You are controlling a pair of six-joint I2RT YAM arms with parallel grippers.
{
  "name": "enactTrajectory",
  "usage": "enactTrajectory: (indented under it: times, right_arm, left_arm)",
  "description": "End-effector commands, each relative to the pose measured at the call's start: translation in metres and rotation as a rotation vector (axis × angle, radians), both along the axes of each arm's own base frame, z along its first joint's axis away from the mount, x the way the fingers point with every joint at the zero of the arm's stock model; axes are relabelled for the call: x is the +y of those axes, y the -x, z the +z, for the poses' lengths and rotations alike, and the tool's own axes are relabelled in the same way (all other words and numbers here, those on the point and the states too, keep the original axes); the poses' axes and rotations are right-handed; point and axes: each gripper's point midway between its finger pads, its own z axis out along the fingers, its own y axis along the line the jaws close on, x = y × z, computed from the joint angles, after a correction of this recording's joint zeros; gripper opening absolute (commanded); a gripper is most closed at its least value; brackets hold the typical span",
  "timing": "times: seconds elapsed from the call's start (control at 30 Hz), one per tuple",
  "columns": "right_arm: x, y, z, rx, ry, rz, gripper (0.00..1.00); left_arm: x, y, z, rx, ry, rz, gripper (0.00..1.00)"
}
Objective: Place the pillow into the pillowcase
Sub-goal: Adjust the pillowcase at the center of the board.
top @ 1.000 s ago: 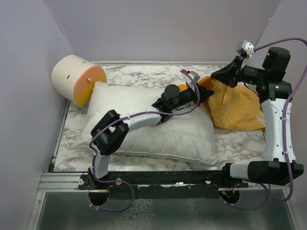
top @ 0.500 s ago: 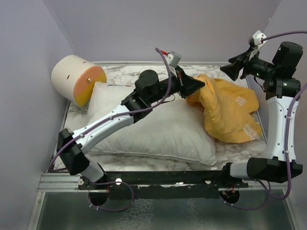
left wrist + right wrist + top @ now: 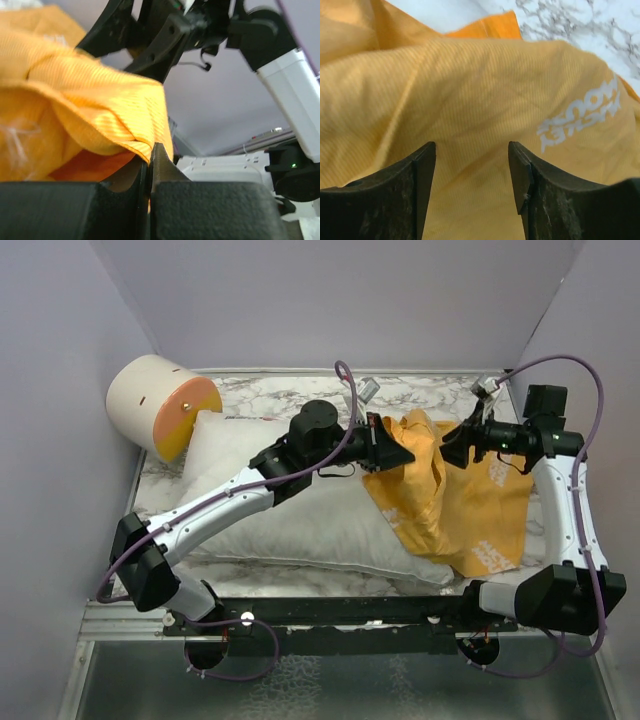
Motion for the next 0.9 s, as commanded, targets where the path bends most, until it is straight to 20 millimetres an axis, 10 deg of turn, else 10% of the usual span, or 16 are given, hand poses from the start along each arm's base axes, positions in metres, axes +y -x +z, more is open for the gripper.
enactTrajectory:
  times: [0.0, 0.17, 0.37, 0.6, 0.87]
  right_arm:
    - [-0.027, -0.006, -0.041, -0.011, 0.186, -0.119, 0.59]
    - [-0.055, -0.025, -0.062, 0.009, 0.295, -0.259, 0.56]
    - [-0.081, -0.046, -0.075, 0.000, 0.379, -0.346, 0.64]
    - [-0.164, -0.057, -0.128, 0.084, 0.458, -0.511, 0.75]
    - [-0.242, -0.047, -0.204, 0.185, 0.577, -0.663, 0.76]
  left_arm:
    - [0.030, 0.031, -0.021, 0.122, -0.097, -0.031, 0.00]
    - [0.090, 0.029, -0.055, 0.171, -0.288, 0.139, 0.01]
    - [0.120, 0.042, -0.069, 0.196, -0.379, 0.146, 0.27]
    - [0.148, 0.024, -0.019, -0.011, -0.355, 0.283, 0.56]
    - [0.125, -0.008, 0.024, -0.153, -0.174, 0.298, 0.68]
